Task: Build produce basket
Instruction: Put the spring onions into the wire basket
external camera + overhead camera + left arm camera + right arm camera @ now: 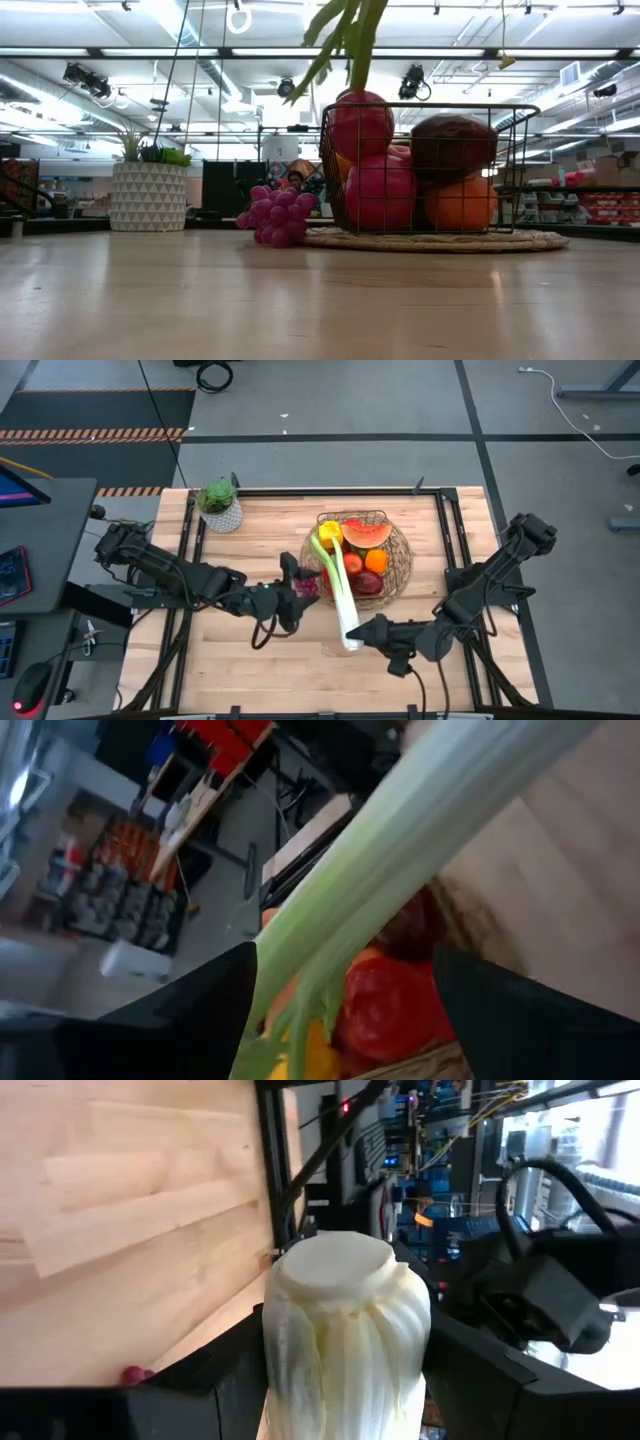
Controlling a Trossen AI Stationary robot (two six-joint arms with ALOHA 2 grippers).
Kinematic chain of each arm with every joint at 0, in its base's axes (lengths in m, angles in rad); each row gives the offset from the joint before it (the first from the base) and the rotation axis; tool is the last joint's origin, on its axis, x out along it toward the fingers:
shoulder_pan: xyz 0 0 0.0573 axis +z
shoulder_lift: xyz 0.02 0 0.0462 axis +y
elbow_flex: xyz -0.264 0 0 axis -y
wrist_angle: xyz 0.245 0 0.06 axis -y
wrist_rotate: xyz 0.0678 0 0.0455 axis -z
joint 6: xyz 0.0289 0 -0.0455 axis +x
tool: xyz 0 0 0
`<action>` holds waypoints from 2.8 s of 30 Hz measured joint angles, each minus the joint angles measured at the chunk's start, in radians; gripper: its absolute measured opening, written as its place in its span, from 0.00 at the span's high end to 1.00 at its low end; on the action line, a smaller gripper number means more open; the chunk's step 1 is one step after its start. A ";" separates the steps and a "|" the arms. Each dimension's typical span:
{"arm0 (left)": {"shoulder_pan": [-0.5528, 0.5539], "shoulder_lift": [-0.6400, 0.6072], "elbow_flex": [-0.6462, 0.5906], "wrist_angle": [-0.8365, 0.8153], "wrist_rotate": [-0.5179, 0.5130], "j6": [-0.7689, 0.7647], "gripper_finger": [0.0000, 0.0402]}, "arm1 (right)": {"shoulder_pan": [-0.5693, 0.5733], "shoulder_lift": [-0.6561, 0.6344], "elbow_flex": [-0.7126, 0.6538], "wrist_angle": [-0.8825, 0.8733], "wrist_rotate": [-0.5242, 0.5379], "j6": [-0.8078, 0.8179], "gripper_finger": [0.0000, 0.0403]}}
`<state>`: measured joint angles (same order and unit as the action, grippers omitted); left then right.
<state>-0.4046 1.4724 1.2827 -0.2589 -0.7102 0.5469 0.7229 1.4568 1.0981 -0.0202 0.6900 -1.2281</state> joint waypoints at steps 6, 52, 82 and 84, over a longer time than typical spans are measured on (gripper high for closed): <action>0.023 0.000 0.000 -0.017 -0.002 0.148 0.24 | -0.004 0.053 0.000 0.027 -0.026 -0.012 0.40; 0.089 0.000 0.000 -0.081 0.126 0.062 0.79 | -0.032 0.097 0.000 0.185 -0.084 -0.004 0.34; 0.086 0.000 0.000 0.067 -0.268 0.356 0.78 | 0.036 -0.081 0.000 0.175 0.036 0.555 0.03; 0.086 0.000 0.000 0.102 -0.306 0.403 0.78 | 0.044 -0.099 0.000 0.152 0.050 0.633 0.03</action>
<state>-0.3189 1.4727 1.2823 -0.1568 -1.0162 0.9499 0.7667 1.3575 1.0978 0.1321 0.7402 -0.5953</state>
